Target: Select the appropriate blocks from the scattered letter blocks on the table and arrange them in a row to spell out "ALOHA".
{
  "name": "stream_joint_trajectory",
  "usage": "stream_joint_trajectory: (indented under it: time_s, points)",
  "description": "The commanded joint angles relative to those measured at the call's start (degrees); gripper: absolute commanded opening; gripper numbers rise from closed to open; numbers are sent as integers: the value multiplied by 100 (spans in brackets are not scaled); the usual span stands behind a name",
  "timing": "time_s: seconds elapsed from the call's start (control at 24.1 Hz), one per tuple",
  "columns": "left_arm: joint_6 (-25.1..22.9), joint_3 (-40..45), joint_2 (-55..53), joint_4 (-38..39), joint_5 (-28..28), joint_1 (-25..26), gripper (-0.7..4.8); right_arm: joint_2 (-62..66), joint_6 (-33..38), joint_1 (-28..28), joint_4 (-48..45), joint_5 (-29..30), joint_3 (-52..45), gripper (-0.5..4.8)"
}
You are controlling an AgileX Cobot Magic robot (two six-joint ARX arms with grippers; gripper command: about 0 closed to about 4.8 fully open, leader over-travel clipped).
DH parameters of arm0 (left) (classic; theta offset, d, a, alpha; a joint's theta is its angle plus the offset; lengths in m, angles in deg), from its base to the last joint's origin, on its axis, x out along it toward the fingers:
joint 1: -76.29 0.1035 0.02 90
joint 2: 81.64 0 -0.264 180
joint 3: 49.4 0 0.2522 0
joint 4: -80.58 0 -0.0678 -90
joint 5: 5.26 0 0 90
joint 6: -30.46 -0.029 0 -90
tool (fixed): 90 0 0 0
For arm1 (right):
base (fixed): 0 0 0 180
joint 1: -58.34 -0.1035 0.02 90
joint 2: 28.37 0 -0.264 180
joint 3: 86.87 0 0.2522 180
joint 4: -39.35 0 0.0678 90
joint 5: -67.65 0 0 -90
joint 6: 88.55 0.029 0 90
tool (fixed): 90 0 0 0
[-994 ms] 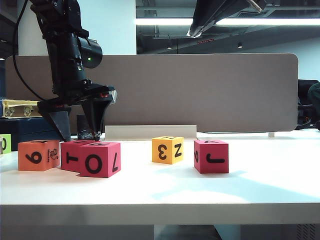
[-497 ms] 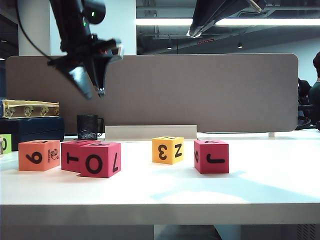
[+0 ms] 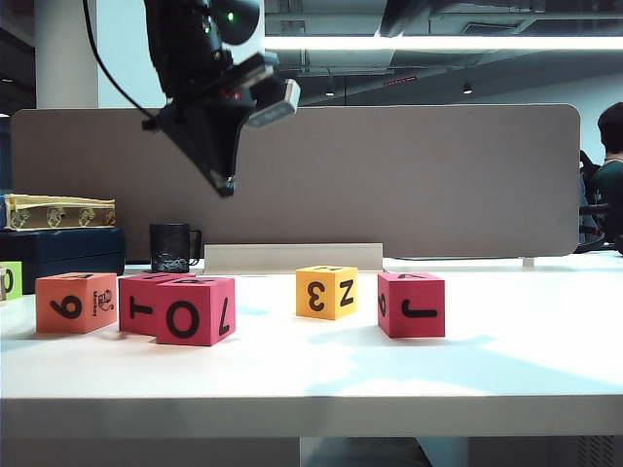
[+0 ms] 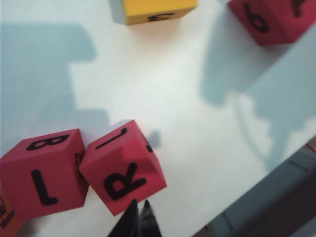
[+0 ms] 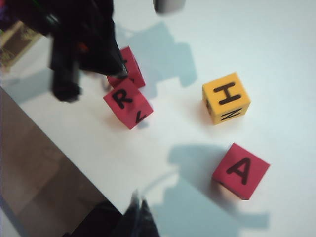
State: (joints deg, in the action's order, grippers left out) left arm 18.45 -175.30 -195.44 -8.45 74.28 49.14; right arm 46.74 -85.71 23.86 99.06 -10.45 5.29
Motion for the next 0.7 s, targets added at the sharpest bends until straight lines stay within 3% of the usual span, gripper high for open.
stream_joint_trajectory:
  time_s: [0.04,0.33,0.7]
  points:
    - [0,341,17,-153,33,22,-6,-254,-33,-4,-20,-179,35,-5]
    - [7,1001,11,-721,125,13,-6,-431,-35,-4,63,-304,35,-5]
    - [7,1034,2,-789,142,-28,-6,-431,-35,-4,96,-304,35,-5]
